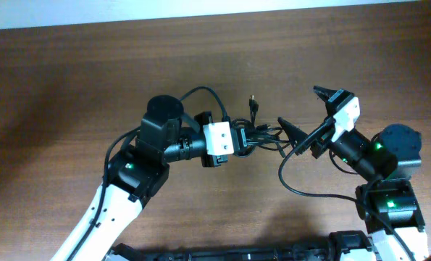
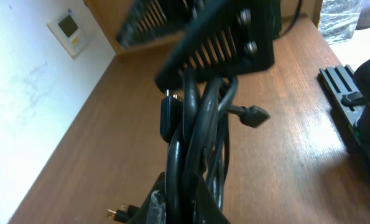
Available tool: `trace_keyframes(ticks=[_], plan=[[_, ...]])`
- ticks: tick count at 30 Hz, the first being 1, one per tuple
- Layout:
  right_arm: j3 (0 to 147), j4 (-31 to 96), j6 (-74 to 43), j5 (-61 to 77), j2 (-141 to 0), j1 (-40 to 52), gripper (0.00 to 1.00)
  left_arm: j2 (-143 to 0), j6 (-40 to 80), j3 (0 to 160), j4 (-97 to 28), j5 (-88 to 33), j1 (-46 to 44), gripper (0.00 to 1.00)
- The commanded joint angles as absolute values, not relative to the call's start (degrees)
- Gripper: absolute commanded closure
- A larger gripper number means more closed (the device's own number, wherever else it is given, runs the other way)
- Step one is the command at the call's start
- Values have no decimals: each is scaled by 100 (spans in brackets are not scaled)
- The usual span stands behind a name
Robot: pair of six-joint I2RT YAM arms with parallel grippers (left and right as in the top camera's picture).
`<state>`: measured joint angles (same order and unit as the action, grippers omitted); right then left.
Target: Untangle cables
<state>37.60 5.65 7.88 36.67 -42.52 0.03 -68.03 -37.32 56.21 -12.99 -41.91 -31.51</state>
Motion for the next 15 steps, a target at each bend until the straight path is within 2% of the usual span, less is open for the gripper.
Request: trace_keyframes(ticks=[1, 6, 10, 15], plan=[[3754, 961, 880, 3535, -4235, -5, 2, -6705, -3664, 5673, -1031, -4357, -3133, 100], [3754, 1356, 880, 4213, -4235, -5, 1, -6705, -2995, 5673, -731, -3920, -3133, 100], [3754, 1745, 882, 4224, -4235, -5, 1, -6705, -2412, 5673, -580, -3485, -3133, 100], [3754, 1796, 880, 4436, -4235, -5, 1, -6705, -2357, 5673, -548, -3481, -3133, 100]])
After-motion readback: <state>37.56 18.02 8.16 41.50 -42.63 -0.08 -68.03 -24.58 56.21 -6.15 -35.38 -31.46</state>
